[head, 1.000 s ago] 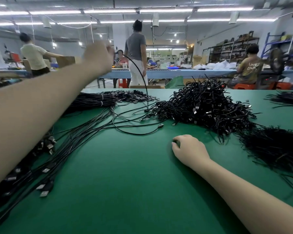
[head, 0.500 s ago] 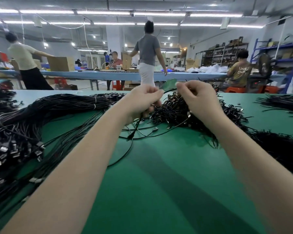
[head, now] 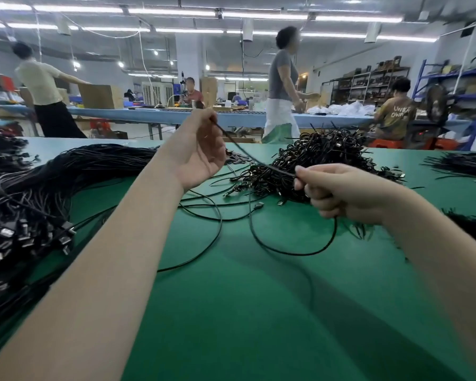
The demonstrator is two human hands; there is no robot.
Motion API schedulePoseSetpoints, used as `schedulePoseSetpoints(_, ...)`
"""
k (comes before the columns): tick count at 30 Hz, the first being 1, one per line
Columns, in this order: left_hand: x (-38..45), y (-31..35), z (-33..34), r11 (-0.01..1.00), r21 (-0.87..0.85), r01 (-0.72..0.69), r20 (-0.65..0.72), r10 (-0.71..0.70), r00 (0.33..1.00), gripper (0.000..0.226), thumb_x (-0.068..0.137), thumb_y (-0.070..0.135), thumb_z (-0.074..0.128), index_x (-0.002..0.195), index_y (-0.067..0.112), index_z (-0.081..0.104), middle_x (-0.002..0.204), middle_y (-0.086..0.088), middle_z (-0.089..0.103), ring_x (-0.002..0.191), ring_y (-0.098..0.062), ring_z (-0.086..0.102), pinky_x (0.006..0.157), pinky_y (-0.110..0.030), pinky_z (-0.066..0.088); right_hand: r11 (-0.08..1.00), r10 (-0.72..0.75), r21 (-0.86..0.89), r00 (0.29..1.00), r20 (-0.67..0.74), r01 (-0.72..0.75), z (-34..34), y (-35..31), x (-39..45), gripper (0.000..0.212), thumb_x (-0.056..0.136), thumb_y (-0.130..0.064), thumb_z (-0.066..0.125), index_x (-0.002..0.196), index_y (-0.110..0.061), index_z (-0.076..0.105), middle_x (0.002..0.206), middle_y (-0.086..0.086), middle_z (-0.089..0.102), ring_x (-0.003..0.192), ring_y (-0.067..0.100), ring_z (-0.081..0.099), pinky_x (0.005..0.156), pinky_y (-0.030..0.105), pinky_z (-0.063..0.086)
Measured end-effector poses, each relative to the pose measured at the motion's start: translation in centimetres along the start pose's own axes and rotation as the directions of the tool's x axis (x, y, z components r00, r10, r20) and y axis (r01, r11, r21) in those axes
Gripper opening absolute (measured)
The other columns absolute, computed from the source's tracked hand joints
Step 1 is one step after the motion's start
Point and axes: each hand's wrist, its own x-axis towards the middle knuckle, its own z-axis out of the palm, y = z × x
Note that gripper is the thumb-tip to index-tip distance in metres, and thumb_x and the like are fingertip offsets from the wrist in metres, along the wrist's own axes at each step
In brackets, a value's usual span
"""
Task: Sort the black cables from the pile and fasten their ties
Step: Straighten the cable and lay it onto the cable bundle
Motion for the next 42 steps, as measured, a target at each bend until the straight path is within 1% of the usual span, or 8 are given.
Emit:
schedulePoseSetpoints(7, -1.2, 0.7, 1.6, 0.999, -0.008, 0.053, 0.086, -0.052, 0.995, 0.040, 0.100, 0.031, 0.044, 0.062, 0.020, 0.051, 0.056, 0.007, 0.055, 0.053, -0.008, 0.057, 0.058, -0.023, 0.051, 0.991, 0.127, -0.071, 0.961, 0.246, -0.113, 3.6, 2.0, 0.9, 0.032, 0.084, -0.053, 0.057, 0.079, -0.024, 0.069, 0.057, -0.007, 0.025, 0.048, 0.011, 0.020, 0.045, 0.020, 0.023)
schedulePoseSetpoints(11, -2.9, 1.7, 1.8, 0.982, 0.156, 0.106, 0.377, -0.159, 0.912, 0.039, 0.090, 0.034, 0.049, 0.055, 0.023, 0.061, 0.049, 0.010, 0.057, 0.046, -0.002, 0.054, 0.046, -0.014, 0.040, 0.943, 0.194, -0.271, 0.981, -0.028, -0.194, 3.8, 2.8, 0.9, 0.044, 0.084, -0.056, 0.060, 0.065, -0.017, 0.052, 0.052, -0.007, 0.028, 0.046, 0.014, 0.025, 0.048, 0.025, 0.025)
schedulePoseSetpoints(17, -2.3, -1.5, 2.9, 0.467, 0.869, 0.165, 0.110, -0.508, 0.854, 0.052, 0.102, 0.041, 0.030, 0.109, 0.008, 0.069, 0.111, -0.009, 0.071, 0.096, -0.016, 0.070, 0.084, -0.026, 0.050, 0.997, -0.078, -0.019, 0.968, -0.240, 0.076, 2.1, -2.0, 0.0, 0.040, 0.096, -0.044, 0.051, 0.070, -0.015, 0.059, 0.047, -0.009, 0.033, 0.038, 0.008, 0.027, 0.043, 0.022, 0.024)
schedulePoseSetpoints(23, -0.9, -0.4, 3.4, 0.966, 0.244, -0.087, 0.064, 0.074, 0.995, 0.040, 0.102, 0.035, 0.037, 0.108, 0.007, 0.065, 0.096, -0.006, 0.073, 0.085, -0.017, 0.069, 0.068, -0.023, 0.055, 0.992, -0.125, 0.009, 0.947, 0.297, 0.128, 5.9, -0.9, 0.1, 0.032, 0.099, -0.040, 0.042, 0.097, -0.027, 0.071, 0.059, -0.008, 0.039, 0.054, 0.012, 0.037, 0.054, 0.022, 0.036)
schedulePoseSetpoints(27, -2.8, 2.1, 2.7, 0.990, 0.112, -0.090, 0.315, 0.051, 0.948, 0.025, 0.089, 0.031, 0.052, 0.079, 0.018, 0.072, 0.060, 0.007, 0.062, 0.051, -0.007, 0.055, 0.050, -0.018, 0.043, 0.957, -0.020, -0.289, 1.000, 0.019, 0.025, 5.9, 1.8, 1.2, 0.038, 0.095, -0.047, 0.048, 0.081, -0.020, 0.071, 0.060, -0.005, 0.040, 0.057, 0.015, 0.038, 0.056, 0.024, 0.038)
schedulePoseSetpoints(33, -2.5, -1.1, 3.4, 0.416, 0.900, 0.129, 0.103, -0.491, 0.865, 0.047, 0.103, 0.040, 0.032, 0.103, 0.008, 0.067, 0.086, -0.003, 0.073, 0.061, -0.009, 0.062, 0.051, -0.017, 0.041, 0.921, -0.335, -0.333, 0.853, -0.401, 0.205, 3.5, -0.3, 0.8, 0.032, 0.089, -0.047, 0.060, 0.071, -0.021, 0.066, 0.049, -0.013, 0.042, 0.050, 0.009, 0.038, 0.050, 0.022, 0.031)
schedulePoseSetpoints(38, -1.3, -1.6, 4.3, 0.937, 0.348, 0.010, 0.076, -0.039, 0.996, 0.040, 0.103, 0.035, 0.037, 0.110, 0.006, 0.064, 0.094, -0.008, 0.074, 0.081, -0.017, 0.070, 0.065, -0.025, 0.057, 0.928, -0.368, -0.011, 0.914, -0.170, 0.372, 6.5, -1.0, 1.0, 0.024, 0.102, -0.024, 0.041, 0.097, -0.026, 0.065, 0.054, -0.011, 0.043, 0.049, 0.007, 0.038, 0.050, 0.020, 0.035)
schedulePoseSetpoints(42, -2.3, 0.6, 3.9, 0.995, 0.007, -0.099, 0.235, 0.095, 0.967, 0.040, 0.103, 0.035, 0.037, 0.095, 0.014, 0.069, 0.076, 0.005, 0.069, 0.068, -0.009, 0.065, 0.058, -0.018, 0.049, 0.985, -0.106, -0.121, 0.987, 0.120, 0.121, 6.9, 2.3, 1.3, 0.027, 0.101, -0.038, 0.042, 0.091, -0.029, 0.065, 0.059, -0.011, 0.037, 0.051, 0.008, 0.035, 0.054, 0.021, 0.042)
